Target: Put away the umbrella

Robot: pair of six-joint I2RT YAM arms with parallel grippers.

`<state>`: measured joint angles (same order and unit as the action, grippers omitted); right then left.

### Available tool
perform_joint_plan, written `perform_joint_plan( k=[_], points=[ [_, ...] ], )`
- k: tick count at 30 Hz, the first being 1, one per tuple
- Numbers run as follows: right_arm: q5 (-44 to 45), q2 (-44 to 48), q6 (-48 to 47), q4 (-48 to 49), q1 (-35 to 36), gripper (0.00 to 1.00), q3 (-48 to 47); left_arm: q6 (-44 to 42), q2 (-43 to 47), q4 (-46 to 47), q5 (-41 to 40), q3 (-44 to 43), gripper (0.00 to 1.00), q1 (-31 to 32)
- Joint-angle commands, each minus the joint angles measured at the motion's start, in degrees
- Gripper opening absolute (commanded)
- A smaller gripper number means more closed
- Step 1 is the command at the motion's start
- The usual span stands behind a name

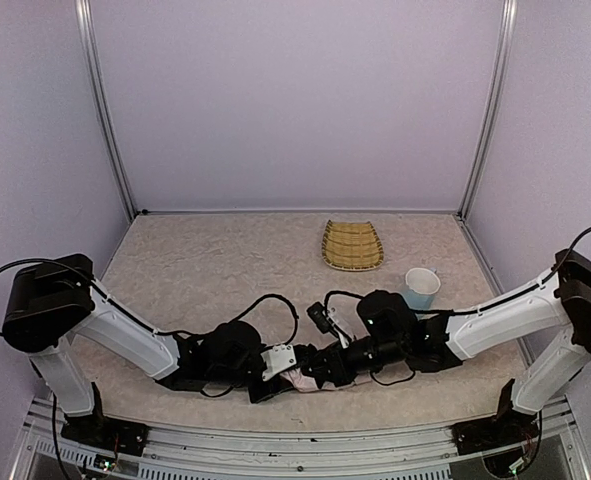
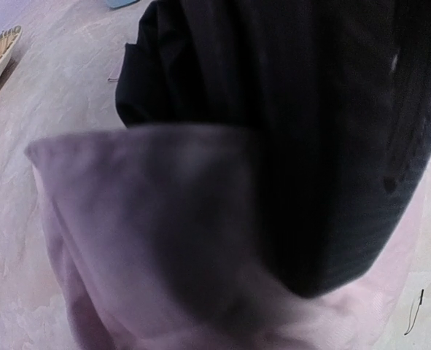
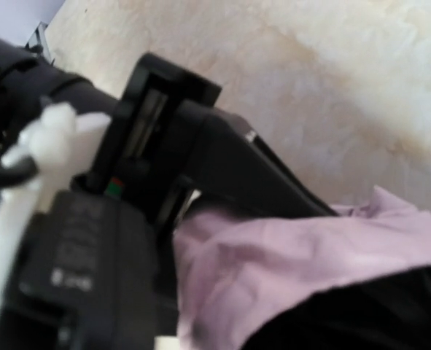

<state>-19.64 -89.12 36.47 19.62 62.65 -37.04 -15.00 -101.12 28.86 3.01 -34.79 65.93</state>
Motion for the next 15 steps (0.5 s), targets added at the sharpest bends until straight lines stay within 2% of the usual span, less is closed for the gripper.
perform_joint_plan(
  k=[1,8,15],
  points=[
    [2.25,4.76,2.22,0.61,-1.82,0.0,1.02,-0.3,-2.01,-4.94,-0.02,0.77,0.36,-0.55],
    [3.6,14.5,6.46,-3.5,-8.47,0.0,8.97,-1.16,-3.34,-6.34,0.44,0.42,0.37,-0.76],
    [4.13,20.37,4.74,-10.77,-14.98,0.0,11.81,-1.57,-3.62,-7.48,0.94,0.01,0.36,-0.98]
  ],
)
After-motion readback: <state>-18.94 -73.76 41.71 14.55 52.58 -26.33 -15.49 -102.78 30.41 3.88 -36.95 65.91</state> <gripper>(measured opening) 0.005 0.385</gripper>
